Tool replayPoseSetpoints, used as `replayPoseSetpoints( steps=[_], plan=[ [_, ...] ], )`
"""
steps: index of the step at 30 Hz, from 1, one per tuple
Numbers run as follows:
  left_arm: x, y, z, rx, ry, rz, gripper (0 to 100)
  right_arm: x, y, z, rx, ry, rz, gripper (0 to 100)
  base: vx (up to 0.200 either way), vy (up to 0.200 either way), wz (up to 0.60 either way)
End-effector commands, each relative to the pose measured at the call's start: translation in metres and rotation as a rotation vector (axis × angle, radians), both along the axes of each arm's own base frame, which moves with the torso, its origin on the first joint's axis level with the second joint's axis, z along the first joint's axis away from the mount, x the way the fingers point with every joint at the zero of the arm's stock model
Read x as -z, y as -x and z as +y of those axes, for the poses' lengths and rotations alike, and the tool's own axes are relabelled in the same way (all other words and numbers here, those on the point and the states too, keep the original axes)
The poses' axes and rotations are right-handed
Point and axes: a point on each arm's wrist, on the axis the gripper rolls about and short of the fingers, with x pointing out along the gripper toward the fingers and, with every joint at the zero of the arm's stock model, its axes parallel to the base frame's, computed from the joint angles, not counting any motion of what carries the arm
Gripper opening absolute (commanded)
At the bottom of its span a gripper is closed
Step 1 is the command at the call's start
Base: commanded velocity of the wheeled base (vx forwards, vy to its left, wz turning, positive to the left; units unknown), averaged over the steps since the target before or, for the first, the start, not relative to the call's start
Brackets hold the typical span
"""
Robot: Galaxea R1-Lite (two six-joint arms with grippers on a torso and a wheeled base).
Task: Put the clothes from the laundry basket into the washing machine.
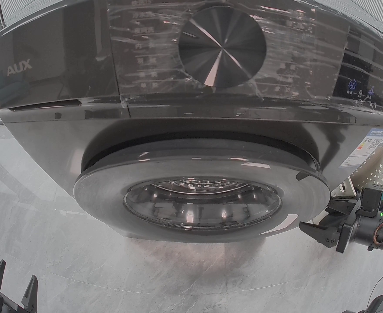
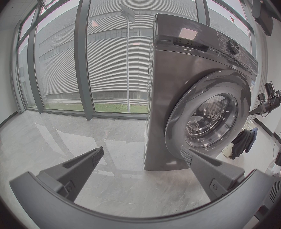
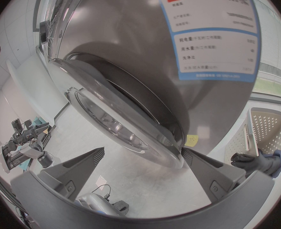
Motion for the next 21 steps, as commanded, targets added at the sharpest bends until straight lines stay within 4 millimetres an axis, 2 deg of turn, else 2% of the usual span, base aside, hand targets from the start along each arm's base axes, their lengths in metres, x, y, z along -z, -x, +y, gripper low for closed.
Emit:
replayPoseSetpoints(
  steps=[1,8,12,13,15,21],
  plan=[
    [0.004,-0.001,0.0,-0.001,0.001,0.009,100,0.006,-0.011,0.008,-0.016,0.013,0.021,100,0.0,0.0,0.0],
    [0.004,-0.001,0.0,-0.001,0.001,0.009,100,0.011,-0.013,0.014,-0.044,0.017,0.035,100,0.0,0.0,0.0],
    [0.004,-0.001,0.0,-0.001,0.001,0.007,100,0.018,0.002,0.012,-0.075,0.025,0.047,100,0.0,0.0,0.0],
    [0.004,-0.001,0.0,-0.001,0.0,0.009,100,0.017,0.017,0.006,-0.094,0.014,0.024,100,0.0,0.0,0.0],
    [0.004,0.0,0.0,-0.001,0.0,0.006,100,0.019,0.024,0.001,-0.094,0.013,0.021,100,0.0,0.0,0.0],
    [0.004,-0.001,0.0,-0.001,0.0,0.009,100,0.014,0.016,-0.001,-0.045,0.006,0.007,100,-0.033,-0.033,0.0]
  ],
)
